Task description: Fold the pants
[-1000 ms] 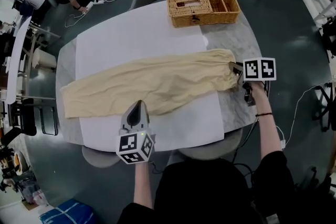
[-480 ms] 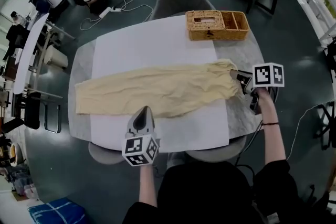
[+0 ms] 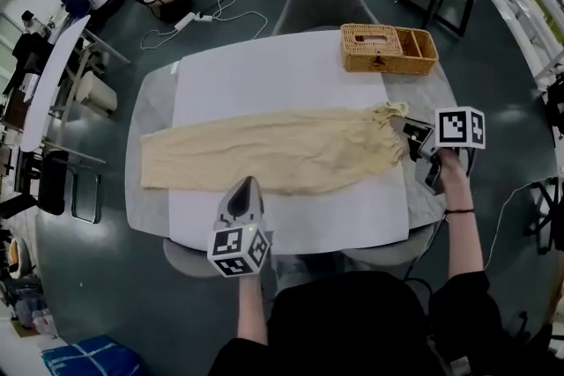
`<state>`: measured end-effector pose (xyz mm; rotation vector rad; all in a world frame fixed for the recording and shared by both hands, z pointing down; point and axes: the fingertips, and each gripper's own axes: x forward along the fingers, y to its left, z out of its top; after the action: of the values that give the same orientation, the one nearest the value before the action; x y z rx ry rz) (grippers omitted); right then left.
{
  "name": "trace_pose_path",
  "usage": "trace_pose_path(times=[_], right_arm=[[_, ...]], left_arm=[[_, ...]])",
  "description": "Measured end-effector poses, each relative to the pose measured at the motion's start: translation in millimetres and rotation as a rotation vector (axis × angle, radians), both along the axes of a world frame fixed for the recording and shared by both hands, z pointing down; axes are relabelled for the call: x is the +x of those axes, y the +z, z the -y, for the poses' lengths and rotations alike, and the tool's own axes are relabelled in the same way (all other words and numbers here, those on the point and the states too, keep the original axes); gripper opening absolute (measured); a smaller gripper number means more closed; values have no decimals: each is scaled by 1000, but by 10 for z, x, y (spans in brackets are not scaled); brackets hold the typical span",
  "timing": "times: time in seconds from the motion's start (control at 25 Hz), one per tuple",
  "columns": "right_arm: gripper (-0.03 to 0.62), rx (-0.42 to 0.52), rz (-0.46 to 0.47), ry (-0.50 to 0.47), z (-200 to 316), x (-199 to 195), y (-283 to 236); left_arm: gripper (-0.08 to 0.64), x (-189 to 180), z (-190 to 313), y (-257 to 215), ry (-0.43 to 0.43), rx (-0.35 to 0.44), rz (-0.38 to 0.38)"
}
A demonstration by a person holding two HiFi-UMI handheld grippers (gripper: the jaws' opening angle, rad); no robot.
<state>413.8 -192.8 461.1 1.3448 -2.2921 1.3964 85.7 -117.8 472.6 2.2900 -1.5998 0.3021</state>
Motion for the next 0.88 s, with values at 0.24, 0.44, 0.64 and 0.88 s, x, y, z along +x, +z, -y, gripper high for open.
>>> trace_pose_path(times=[0.24, 0.44, 0.64, 0.88], right_arm=[[43, 39, -8, 33, 48, -502, -195], [43, 78, -32, 35, 132, -1101, -349], [43, 104, -17, 19, 189, -1620, -460], [43, 117, -38, 40, 218, -2194, -534]], left_arm=[[14, -413, 85, -19, 50, -3, -24], [14, -884, 193, -75, 81, 5, -47], [14, -1277, 236, -144, 93, 17, -57], [14, -1873, 214, -159, 92, 22, -58]])
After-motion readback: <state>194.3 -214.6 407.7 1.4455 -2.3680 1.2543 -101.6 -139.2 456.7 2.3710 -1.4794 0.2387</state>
